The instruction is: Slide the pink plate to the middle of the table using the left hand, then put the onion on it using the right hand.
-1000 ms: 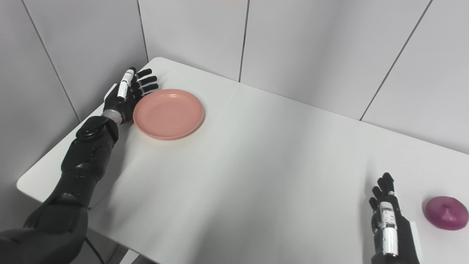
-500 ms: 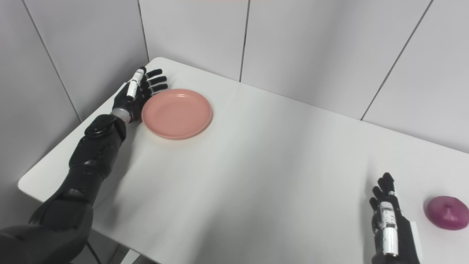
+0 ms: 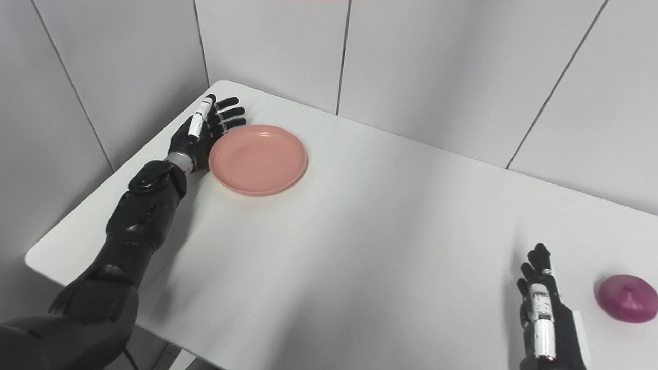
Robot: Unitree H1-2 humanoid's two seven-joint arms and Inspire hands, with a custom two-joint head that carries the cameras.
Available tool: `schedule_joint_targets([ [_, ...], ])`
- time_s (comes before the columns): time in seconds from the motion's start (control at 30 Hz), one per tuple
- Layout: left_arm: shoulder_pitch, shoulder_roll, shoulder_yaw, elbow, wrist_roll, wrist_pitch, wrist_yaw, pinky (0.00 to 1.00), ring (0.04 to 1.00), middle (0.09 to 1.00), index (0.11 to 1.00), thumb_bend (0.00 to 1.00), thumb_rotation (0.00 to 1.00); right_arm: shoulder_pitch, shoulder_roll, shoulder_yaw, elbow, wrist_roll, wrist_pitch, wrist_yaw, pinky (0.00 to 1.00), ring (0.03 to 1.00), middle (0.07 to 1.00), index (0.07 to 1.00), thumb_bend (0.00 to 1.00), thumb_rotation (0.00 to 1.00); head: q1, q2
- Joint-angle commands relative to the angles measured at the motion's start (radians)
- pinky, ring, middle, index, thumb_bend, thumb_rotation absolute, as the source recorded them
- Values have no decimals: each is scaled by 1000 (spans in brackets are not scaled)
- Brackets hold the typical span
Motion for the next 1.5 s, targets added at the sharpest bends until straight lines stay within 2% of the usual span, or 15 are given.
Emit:
schedule_joint_targets([
  [0.0, -43, 9, -12, 4, 4, -8, -18, 742, 764, 764, 746, 308, 1000, -13, -1, -2, -34, 0, -32, 1, 1000, 1000, 1000, 1000, 0, 1000, -2, 2],
  [0.2, -51, 9, -27, 27, 8, -27, -36, 749, 765, 762, 738, 307, 1000, -13, 2, -7, -17, 6, -48, 2, 1000, 1000, 1000, 1000, 0, 1000, -16, 6],
  [0.37, -58, 4, -35, 26, 10, -19, -37, 729, 750, 751, 731, 314, 1000, -14, -12, -6, 27, -2, -103, 10, 1000, 1000, 1000, 1000, 0, 1000, -22, 10],
  [0.63, -69, -9, -35, 28, 3, -10, -39, 718, 750, 757, 736, 322, 1000, -10, -13, -11, 38, 8, -103, 15, 1000, 1000, 1000, 1000, 0, 1000, -45, 17],
  [0.87, -76, -25, -38, 27, 2, -8, -43, 705, 742, 753, 743, 332, 1000, -6, -11, -14, 80, 3, -168, 15, 1000, 1000, 1000, 1000, 0, 1000, -62, 22],
  [1.2, -73, -59, -48, 24, 8, -14, -39, 719, 744, 752, 736, 360, 1000, -7, -23, -18, 114, 6, -186, 28, 1000, 1000, 1000, 1000, 0, 1000, -64, 23],
  [1.47, -58, -80, -61, -23, 10, 8, -41, 725, 747, 759, 743, 358, 1000, -5, -20, -21, 131, 11, -204, 29, 1000, 1000, 1000, 1000, 0, 1000, -91, 35],
])
